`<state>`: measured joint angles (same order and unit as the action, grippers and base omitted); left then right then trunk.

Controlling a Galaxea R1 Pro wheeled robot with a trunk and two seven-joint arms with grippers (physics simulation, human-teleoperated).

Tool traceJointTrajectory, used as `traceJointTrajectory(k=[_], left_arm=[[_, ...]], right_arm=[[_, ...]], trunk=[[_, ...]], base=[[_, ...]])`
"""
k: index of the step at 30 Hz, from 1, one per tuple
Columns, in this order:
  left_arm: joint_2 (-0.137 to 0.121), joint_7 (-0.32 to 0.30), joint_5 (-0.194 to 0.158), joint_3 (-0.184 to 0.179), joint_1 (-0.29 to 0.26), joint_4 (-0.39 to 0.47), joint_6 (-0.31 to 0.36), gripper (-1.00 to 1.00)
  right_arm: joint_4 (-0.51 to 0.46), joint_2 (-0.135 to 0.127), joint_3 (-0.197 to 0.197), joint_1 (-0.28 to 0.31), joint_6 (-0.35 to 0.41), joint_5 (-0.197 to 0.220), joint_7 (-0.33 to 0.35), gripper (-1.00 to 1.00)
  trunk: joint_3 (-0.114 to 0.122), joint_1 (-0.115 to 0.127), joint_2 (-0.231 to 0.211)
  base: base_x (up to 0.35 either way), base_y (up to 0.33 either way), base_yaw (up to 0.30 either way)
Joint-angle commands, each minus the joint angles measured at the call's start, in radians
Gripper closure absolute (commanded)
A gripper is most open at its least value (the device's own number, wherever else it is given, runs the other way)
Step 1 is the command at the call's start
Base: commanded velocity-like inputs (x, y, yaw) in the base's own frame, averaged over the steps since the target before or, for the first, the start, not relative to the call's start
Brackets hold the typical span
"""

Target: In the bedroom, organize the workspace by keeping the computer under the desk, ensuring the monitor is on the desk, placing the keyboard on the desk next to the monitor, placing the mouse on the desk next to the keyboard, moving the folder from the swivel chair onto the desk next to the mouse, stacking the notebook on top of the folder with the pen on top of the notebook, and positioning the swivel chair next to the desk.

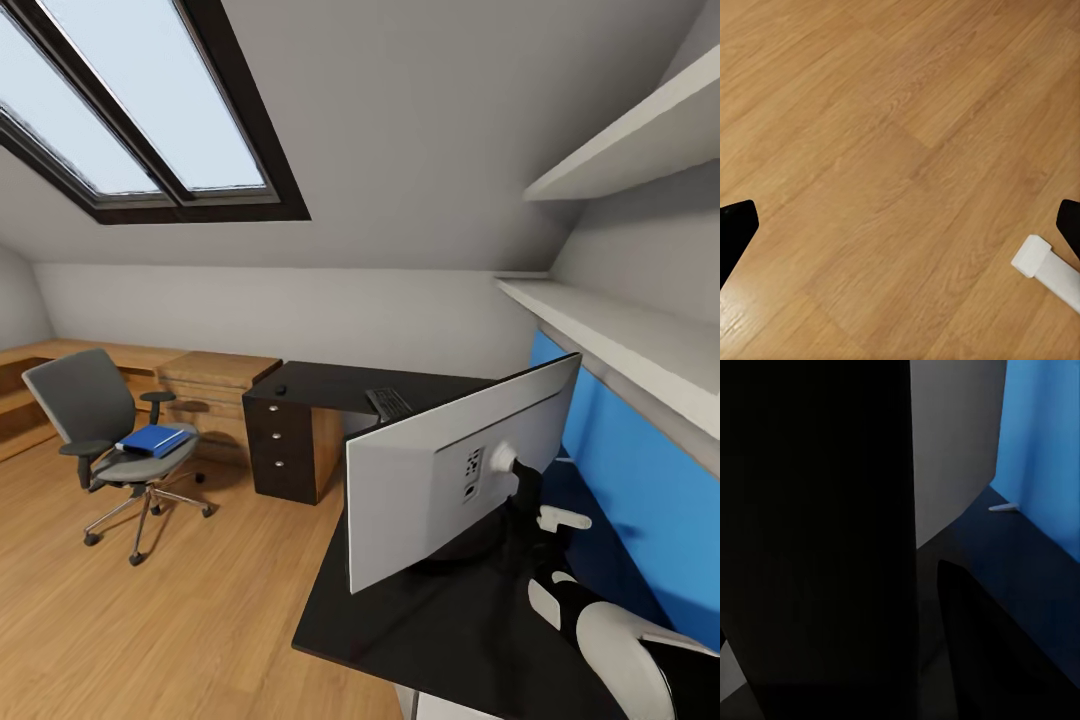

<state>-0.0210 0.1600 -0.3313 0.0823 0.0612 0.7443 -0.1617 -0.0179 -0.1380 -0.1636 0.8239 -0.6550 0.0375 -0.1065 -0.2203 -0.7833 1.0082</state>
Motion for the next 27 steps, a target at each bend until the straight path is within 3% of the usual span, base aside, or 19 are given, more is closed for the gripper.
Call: traceJointTrajectory(k=[1,7,8,27], left_arm=[[0.0,0.003,-0.009,-0.003,0.0,0.001,-0.002,-1.0],[0.0,0.003,-0.009,-0.003,0.0,0.001,-0.002,-1.0],[0.0,0.003,-0.009,-0.002,0.0,0.001,-0.002,-1.0],[0.0,0.001,-0.01,0.0,0.0,0.0,-0.002,-1.0]], right_arm=[[0.001,0.0,0.036,0.001,-0.005,0.013,0.001,1.0],[0.001,0.0,0.036,0.0,-0.005,0.012,0.001,1.0],[0.001,0.0,0.036,0.0,-0.005,0.012,0.001,-1.0],[0.001,0.0,0.036,0.0,-0.005,0.013,0.002,-1.0]], trunk=[[-0.001,0.0,0.001],[-0.001,0.0,0.001],[-0.001,0.0,0.001],[-0.001,0.0,0.001]], base=[[0.0,0.0,0.0],[0.0,0.0,0.0],[0.0,0.0,0.0],[0.0,0.0,0.0]])
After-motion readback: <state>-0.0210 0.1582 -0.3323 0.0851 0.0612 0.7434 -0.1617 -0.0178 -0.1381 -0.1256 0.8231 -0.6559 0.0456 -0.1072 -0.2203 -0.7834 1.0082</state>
